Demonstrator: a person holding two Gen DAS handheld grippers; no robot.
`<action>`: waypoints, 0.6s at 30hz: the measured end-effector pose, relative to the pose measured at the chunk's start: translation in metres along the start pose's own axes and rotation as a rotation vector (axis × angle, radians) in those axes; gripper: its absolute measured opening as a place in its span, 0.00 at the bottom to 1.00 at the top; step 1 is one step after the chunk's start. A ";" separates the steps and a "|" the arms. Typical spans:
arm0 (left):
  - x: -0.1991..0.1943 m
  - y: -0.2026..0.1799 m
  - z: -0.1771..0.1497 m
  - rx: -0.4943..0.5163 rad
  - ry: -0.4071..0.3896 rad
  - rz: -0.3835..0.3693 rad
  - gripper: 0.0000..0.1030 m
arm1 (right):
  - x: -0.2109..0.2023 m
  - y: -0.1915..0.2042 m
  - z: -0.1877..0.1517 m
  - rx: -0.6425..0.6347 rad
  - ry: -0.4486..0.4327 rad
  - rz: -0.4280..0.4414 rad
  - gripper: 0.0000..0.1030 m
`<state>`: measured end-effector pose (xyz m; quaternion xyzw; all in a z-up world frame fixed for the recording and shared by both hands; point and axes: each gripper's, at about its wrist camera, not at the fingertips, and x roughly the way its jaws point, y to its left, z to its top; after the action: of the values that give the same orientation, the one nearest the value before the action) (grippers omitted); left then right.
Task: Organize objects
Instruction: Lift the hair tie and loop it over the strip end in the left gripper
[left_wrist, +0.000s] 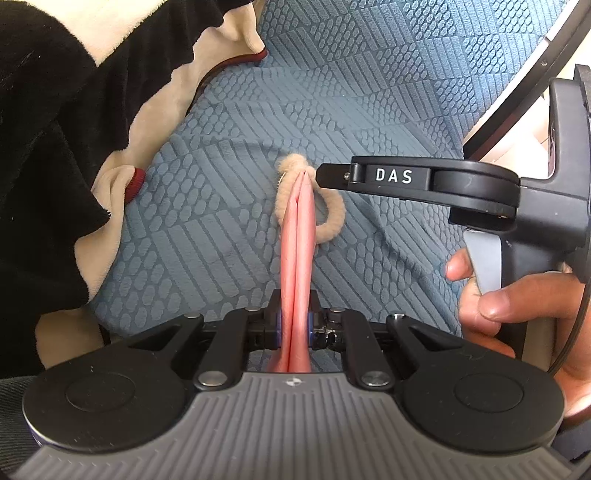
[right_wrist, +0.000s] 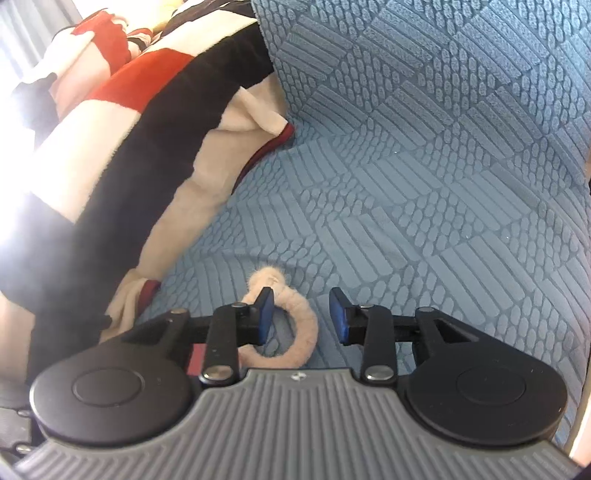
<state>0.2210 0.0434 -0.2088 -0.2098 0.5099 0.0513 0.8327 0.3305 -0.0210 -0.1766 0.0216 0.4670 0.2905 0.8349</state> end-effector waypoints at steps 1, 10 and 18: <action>0.000 0.000 0.000 0.001 0.001 -0.001 0.14 | 0.002 0.002 0.000 -0.017 0.003 -0.009 0.35; 0.000 0.002 0.001 -0.014 0.004 -0.009 0.14 | 0.017 0.021 -0.009 -0.185 0.047 -0.086 0.11; -0.003 0.001 0.003 -0.013 -0.005 -0.042 0.14 | -0.020 -0.009 -0.006 0.001 -0.069 -0.117 0.09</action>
<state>0.2213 0.0459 -0.2057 -0.2258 0.5030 0.0377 0.8334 0.3222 -0.0404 -0.1676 0.0049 0.4384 0.2400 0.8662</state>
